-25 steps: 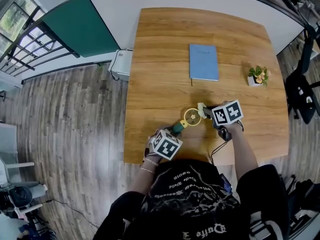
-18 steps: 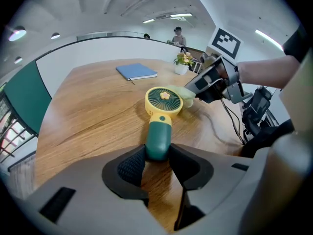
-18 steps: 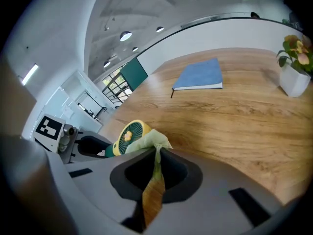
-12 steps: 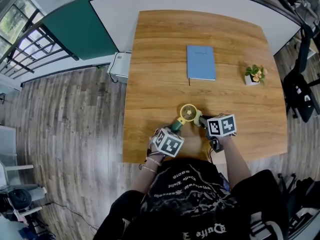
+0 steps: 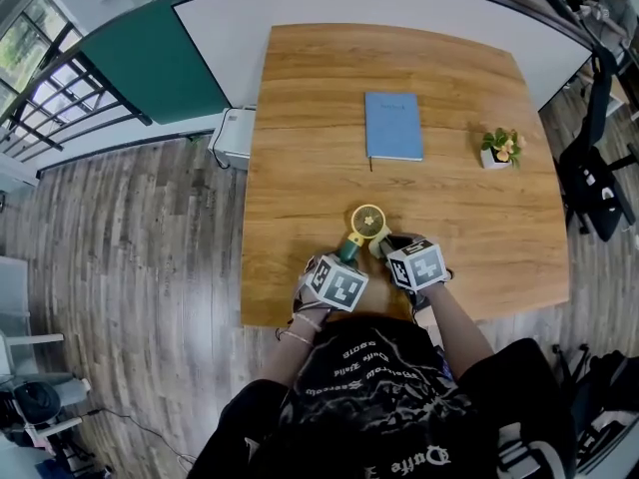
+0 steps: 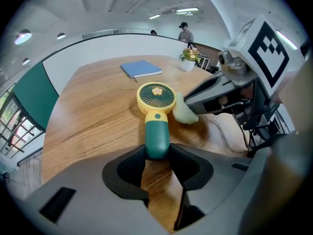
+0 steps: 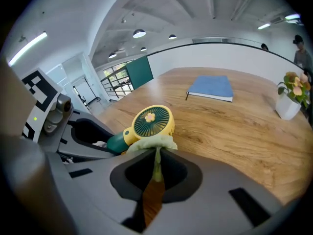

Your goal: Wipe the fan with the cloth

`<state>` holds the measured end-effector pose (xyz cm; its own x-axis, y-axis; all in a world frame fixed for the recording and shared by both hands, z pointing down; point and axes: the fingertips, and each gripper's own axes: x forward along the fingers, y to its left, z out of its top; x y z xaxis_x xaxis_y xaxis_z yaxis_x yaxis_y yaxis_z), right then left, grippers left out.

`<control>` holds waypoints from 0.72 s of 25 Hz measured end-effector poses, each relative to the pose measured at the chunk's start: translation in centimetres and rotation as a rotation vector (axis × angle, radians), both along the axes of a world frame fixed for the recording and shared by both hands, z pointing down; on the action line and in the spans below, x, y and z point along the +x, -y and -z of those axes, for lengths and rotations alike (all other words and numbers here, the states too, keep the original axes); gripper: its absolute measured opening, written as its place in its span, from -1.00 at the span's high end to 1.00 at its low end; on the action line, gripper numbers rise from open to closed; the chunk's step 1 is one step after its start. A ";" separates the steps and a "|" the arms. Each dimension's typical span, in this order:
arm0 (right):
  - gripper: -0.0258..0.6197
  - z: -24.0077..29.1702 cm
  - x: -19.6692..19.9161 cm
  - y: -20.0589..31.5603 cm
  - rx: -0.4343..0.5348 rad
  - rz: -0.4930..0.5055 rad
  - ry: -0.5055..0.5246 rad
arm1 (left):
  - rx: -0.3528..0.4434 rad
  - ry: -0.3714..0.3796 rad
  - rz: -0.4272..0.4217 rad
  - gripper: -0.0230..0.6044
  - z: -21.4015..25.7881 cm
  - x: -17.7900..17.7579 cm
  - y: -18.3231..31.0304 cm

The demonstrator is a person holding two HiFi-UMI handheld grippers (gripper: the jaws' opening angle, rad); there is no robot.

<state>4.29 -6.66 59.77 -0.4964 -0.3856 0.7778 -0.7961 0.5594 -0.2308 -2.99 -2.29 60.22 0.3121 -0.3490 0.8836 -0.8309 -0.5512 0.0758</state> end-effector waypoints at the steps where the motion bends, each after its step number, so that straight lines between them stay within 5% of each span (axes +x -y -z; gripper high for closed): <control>1: 0.83 0.1 -0.4 -0.3 0.011 0.034 -0.009 | 0.003 0.002 -0.009 0.37 0.0 0.0 -0.1; 12: 0.83 0.3 -3.6 -2.0 0.148 0.420 -0.155 | 0.025 0.053 -0.111 0.38 -0.2 0.7 -0.5; 18: 0.83 0.4 -4.8 -3.3 0.258 0.694 -0.278 | 0.005 -0.027 -0.113 0.38 -0.2 0.5 -0.3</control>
<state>-0.53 -3.32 59.42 -0.4903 -0.2439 0.8367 -0.2552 0.9581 0.1297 -2.48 -1.99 60.40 0.3734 -0.3144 0.8728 -0.7615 -0.6412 0.0948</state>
